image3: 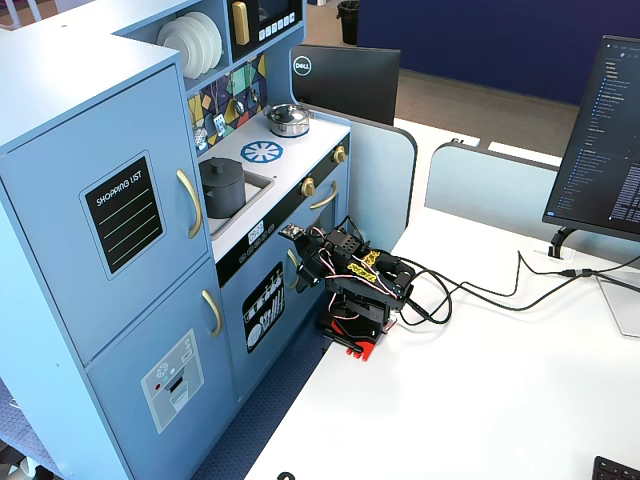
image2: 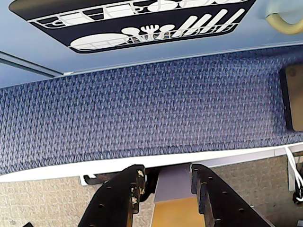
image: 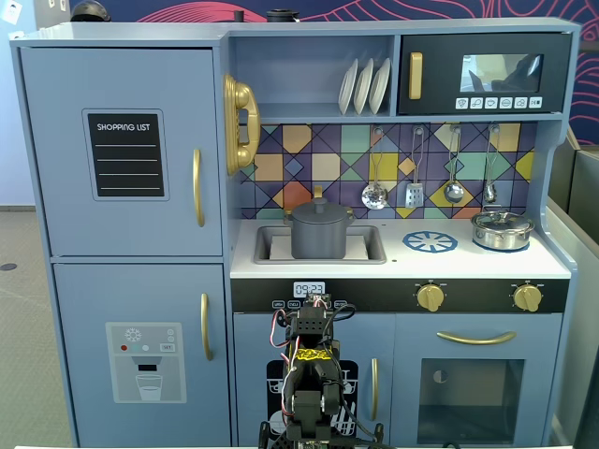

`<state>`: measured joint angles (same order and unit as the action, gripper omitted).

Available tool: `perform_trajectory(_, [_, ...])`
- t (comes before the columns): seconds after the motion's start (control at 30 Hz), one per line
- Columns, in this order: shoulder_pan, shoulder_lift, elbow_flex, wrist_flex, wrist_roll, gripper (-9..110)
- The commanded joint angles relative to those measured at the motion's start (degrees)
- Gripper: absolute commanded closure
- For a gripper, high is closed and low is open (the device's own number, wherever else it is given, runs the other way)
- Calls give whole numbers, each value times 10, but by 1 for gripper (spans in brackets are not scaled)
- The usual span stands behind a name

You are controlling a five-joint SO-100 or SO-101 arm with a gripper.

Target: Take off the lid from the gray recipient and place it on the counter

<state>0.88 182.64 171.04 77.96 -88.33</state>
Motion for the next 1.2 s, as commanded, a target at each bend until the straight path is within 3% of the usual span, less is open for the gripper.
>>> perform_trajectory(0.0, [43,-5,10,98,-4,101])
perform_trajectory(0.47, [43,-6,9,82,-26,101])
perform_trajectory(0.63, [34,-6,-87,25,1,101])
perform_trajectory(0.77, [33,-12,-201,-68,-48,101])
perform_trajectory(0.93, [28,-60,-323,-276,-36,101])
perform_trajectory(1.17, [8,-187,-463,-422,-58,101])
